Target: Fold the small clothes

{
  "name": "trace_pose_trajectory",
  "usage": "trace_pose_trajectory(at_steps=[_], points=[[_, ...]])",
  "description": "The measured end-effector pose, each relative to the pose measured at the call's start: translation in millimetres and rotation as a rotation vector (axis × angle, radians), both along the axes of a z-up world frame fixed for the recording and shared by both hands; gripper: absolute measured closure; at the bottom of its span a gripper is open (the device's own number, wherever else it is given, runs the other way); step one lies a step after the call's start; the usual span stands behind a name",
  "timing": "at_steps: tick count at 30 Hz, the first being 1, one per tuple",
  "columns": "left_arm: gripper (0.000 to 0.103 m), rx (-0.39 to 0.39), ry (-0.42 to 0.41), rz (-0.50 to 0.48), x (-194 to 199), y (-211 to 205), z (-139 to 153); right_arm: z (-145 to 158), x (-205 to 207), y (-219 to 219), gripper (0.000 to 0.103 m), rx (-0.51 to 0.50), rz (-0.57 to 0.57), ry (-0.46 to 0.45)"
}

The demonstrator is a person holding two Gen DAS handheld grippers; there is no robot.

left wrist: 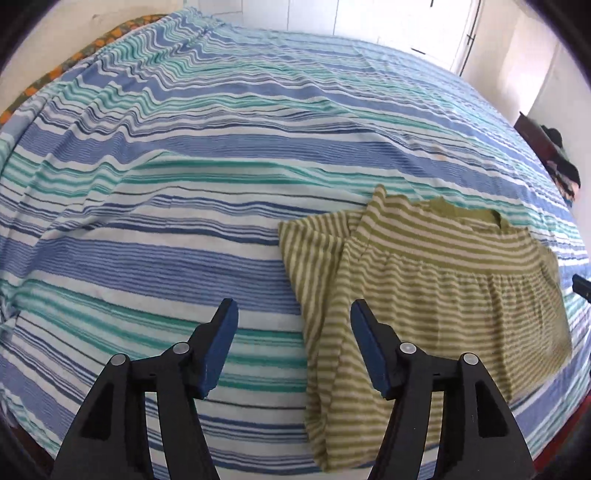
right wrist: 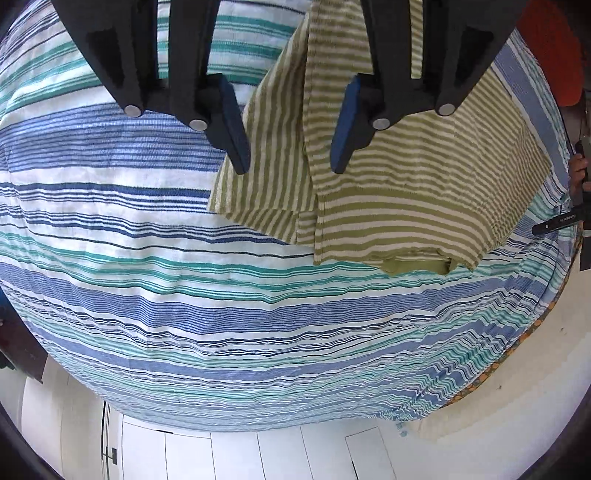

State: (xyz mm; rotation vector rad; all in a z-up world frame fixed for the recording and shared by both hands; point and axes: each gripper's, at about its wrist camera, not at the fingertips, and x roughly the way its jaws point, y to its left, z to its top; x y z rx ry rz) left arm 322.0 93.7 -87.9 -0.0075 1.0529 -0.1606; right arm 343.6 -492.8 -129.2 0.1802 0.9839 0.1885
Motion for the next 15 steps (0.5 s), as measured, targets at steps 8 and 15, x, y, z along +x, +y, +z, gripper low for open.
trace_pose_trajectory(at_steps=[8,15], points=[[0.058,0.063,0.085,-0.006,-52.2,-25.0,-59.7,-25.8,-97.2,15.8,0.060,0.235,0.092,0.120],[0.064,0.135,0.092,0.012,-57.4,-32.0,-57.2,-60.8,-101.6,-3.8,0.096,0.211,-0.038,0.213]])
